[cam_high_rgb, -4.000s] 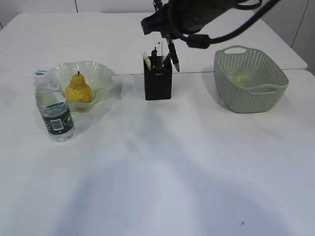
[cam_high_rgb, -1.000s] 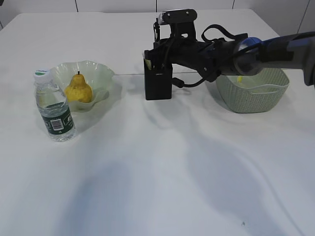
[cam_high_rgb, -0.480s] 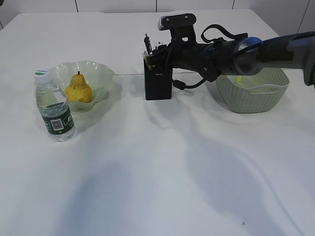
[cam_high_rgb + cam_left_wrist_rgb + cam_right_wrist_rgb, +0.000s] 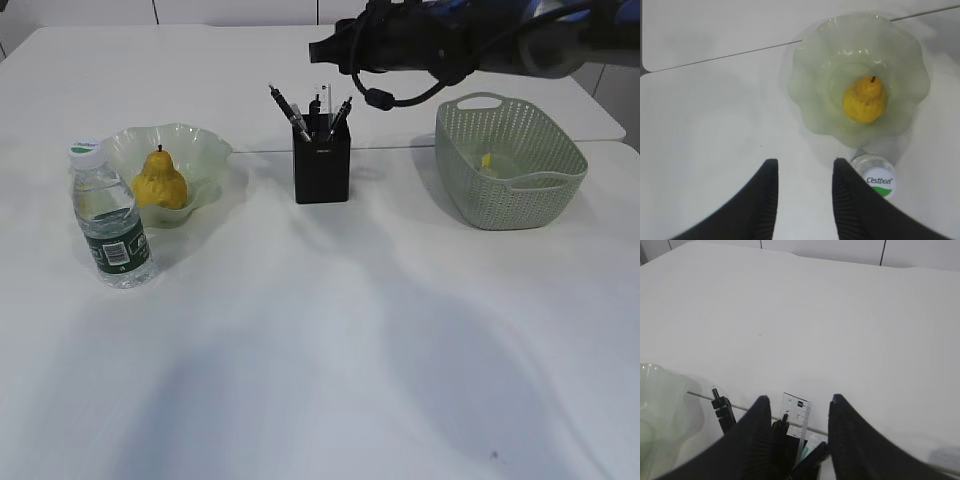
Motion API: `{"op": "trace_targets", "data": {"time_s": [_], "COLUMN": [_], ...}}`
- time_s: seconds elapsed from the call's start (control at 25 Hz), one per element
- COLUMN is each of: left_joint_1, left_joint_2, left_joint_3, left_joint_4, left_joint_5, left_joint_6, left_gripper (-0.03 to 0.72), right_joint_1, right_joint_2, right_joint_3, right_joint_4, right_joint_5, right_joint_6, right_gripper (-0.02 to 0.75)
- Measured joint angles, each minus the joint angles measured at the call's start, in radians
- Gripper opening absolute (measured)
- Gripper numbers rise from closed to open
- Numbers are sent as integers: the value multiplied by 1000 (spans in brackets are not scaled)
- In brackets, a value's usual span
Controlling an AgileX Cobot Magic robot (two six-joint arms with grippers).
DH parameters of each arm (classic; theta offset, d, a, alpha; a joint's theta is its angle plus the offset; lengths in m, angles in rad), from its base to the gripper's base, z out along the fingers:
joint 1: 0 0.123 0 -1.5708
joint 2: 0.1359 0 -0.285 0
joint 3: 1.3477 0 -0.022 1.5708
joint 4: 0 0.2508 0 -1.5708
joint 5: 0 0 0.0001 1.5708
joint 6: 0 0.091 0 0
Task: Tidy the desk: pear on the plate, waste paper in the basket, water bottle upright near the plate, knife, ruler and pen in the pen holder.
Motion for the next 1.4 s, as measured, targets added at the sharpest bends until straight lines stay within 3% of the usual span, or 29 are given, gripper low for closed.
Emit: {"op": "trace_targets", "data": {"time_s": [0.48, 0.84, 1.2, 1.4], "left_joint_1": [0, 0, 0, 0], "left_joint_2": [0, -16, -231, -355], "left_joint_3": [0, 0, 0, 0], "left_joint_4": [-6, -7, -8, 20], "left_joint_5": [0, 0, -186, -165], "left_joint_6": [0, 0, -14, -17], "left_gripper": [255, 255, 247, 241], "right_joint_1": [0, 0, 0, 0], "right_joint_2": [-224, -391, -608, -748], "right_joint_3": [-8, -8, -8, -8], "right_joint_4": [6, 12, -8, -44], "right_joint_5": [419, 593, 793, 863], "right_joint_6": [-8, -84, -169, -173], "right_gripper": [322, 321, 321, 321]}}
